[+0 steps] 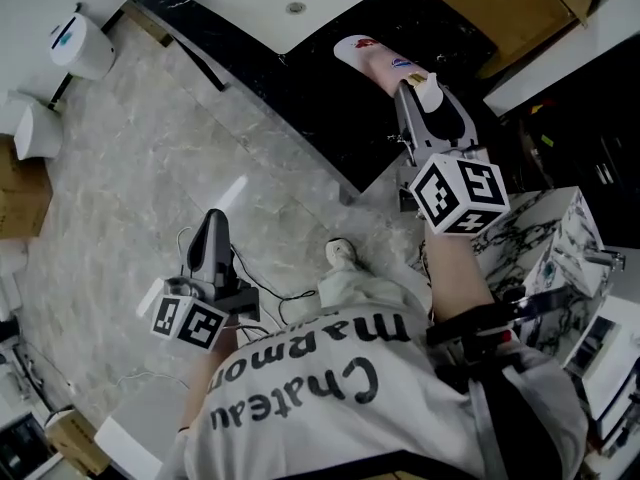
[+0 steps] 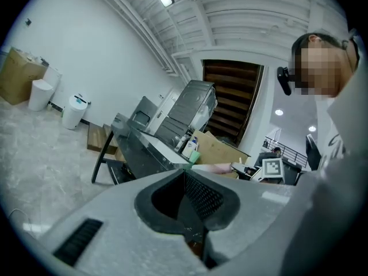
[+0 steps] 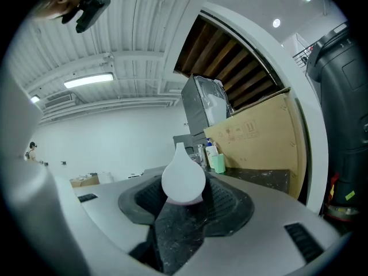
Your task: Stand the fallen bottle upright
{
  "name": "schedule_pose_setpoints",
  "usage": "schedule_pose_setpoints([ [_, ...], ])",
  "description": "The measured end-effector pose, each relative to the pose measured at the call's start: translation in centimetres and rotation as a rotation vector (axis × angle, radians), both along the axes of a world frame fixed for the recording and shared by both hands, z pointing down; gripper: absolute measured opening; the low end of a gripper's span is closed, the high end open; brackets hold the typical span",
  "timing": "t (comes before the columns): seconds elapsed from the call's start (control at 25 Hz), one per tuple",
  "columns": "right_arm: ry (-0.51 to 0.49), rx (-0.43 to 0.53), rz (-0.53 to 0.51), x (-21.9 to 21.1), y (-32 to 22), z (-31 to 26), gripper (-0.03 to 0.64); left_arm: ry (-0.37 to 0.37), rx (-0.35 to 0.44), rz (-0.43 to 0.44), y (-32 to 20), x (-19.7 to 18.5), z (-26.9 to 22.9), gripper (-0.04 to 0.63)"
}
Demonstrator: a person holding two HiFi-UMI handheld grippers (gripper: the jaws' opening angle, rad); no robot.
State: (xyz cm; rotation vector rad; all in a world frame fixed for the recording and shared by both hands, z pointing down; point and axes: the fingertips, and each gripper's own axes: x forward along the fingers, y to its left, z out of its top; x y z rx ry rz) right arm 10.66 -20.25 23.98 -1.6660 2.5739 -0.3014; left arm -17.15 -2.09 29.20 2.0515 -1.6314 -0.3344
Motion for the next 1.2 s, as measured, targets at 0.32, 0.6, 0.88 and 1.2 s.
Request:
schedule_pose_setpoints([
  [0.32, 0.030, -0.008, -0.026, -1.1, -2.5, -2.4, 0.181, -0.008, 0.046, -0.071, -1.1, -1.5, -2.4, 0.018],
  [0.6, 0.041, 0.005, -0.056, -1.6, -4.6, -4.0, 0.181, 0.010, 0.059, -0.122, -1.7, -2.1, -2.6, 0.017],
  [0.88, 0.038, 0.007, -0.076, -2.1, -6.6, -5.1, 0.181, 0.022, 0.071, -0.150, -3.2, -2.4, -2.5, 0.018],
  [1.2, 0.058, 0.044, -0.109, -2.9, -8.0, -6.1, 0.181, 0.029, 0.110, -0.186, -4.1, -2.6, -2.9, 0.018],
])
